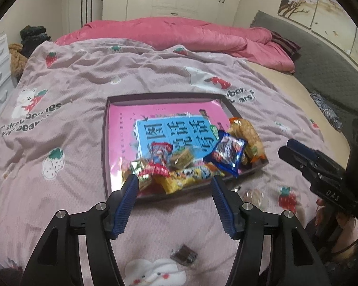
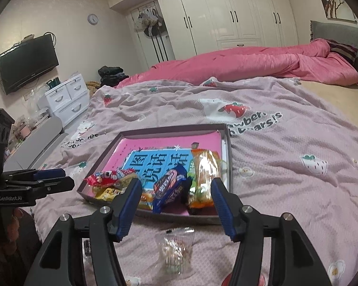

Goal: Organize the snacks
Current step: 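Withdraw both open grippers toward the remaining snacks on the bedspread, then grasp the dark chocolate piece with the left gripper while the right gripper grasps the clear candy bag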

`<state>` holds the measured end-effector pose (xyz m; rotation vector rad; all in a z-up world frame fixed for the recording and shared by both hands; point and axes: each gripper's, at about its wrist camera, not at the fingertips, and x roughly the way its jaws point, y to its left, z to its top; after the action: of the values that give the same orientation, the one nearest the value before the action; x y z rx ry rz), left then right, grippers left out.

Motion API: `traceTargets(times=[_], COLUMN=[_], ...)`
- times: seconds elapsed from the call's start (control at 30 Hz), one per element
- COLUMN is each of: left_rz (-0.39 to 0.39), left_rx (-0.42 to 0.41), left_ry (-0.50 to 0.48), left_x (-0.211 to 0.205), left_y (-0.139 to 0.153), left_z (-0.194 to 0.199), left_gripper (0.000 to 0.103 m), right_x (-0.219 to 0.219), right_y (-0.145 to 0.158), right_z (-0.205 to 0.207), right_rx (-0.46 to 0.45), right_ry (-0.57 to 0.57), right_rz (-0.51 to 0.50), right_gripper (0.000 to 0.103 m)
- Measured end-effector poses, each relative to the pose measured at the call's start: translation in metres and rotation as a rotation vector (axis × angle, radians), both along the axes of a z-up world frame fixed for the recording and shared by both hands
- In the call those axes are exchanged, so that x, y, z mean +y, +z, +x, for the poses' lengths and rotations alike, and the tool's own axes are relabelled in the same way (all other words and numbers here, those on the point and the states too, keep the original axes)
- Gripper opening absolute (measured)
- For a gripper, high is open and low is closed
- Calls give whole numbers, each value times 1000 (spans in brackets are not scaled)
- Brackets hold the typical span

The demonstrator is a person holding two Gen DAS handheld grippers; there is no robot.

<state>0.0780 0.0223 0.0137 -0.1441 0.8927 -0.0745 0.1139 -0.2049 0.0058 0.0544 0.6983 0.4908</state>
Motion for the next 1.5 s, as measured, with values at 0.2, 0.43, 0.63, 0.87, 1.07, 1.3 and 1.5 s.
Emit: traceTargets(times=[0.2,0.43,0.63,0.87,1.07,1.3,1.5], left_rz=[-10,17,49,60,50,68,57], left_rx=[58,129,194,246,270,288,275], left_ry=[-30,-74,-129,-175,-192,-209,-213], left_x=[-3,-11,-19,-27,-30,-38,-40], left_y=[-14,-36,-56,-77,-91,-102,-102], left_z=[-16,-34,-40,-41,-38,-34,-32], left_gripper=[64,64,64,64,64,44,38], right_x=[4,9,16,27,36,39,35], right_y=[-5,-19,-34,-60,-77,-87,-80], right_z=[-7,-14,-15,-13,-11,-9,-9], right_rx=[28,90,146,222,240,255,255], right_ry=[9,24,35,48,68,88,90], right_rz=[-25,-68,-126,-217,-296,-324,-280], right_gripper=[61,61,61,61,60,42,40])
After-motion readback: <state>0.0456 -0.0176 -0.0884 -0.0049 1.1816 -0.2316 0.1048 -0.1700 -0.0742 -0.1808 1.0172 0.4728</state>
